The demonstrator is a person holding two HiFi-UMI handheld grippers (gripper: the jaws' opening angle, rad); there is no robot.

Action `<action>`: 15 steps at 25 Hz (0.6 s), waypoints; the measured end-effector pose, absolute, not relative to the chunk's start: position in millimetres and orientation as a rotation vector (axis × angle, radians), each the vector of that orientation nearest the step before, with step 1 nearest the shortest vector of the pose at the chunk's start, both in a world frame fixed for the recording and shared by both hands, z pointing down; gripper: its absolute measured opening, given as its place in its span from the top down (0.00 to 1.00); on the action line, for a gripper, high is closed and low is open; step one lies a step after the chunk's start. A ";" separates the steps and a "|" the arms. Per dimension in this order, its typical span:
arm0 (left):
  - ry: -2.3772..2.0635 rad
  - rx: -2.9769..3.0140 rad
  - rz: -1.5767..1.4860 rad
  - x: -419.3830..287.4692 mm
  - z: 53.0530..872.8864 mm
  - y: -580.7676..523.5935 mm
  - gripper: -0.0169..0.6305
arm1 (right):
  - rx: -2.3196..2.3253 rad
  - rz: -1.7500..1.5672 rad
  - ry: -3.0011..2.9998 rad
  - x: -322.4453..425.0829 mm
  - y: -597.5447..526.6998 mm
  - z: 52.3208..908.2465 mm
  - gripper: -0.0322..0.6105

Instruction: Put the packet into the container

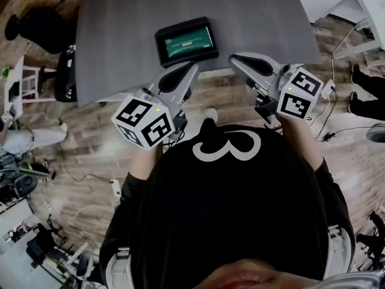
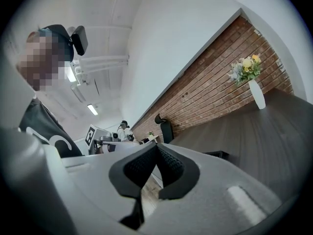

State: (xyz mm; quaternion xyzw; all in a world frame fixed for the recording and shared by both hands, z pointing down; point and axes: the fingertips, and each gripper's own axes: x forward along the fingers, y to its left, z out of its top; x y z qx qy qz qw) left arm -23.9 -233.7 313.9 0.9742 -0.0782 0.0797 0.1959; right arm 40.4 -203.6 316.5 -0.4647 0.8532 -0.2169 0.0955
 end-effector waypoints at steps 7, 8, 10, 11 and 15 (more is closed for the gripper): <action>-0.221 2.764 0.241 -23.6 308.6 -226.8 0.96 | -1.350 -0.618 2.572 34.3 -197.9 311.5 0.95; -0.216 2.767 0.241 -23.2 308.1 -226.3 0.96 | -1.350 -0.616 2.572 34.2 -198.1 311.4 0.95; -0.203 2.772 0.242 -22.2 306.7 -225.4 0.96 | -1.353 -0.614 2.570 34.3 -199.1 310.7 0.95; -0.198 2.775 0.245 -21.7 306.0 -225.3 0.96 | -1.354 -0.612 2.571 34.3 -199.5 310.1 0.95; -0.192 2.783 0.251 -20.8 303.4 -224.7 0.96 | -1.351 -0.600 2.578 34.9 -199.8 307.0 0.95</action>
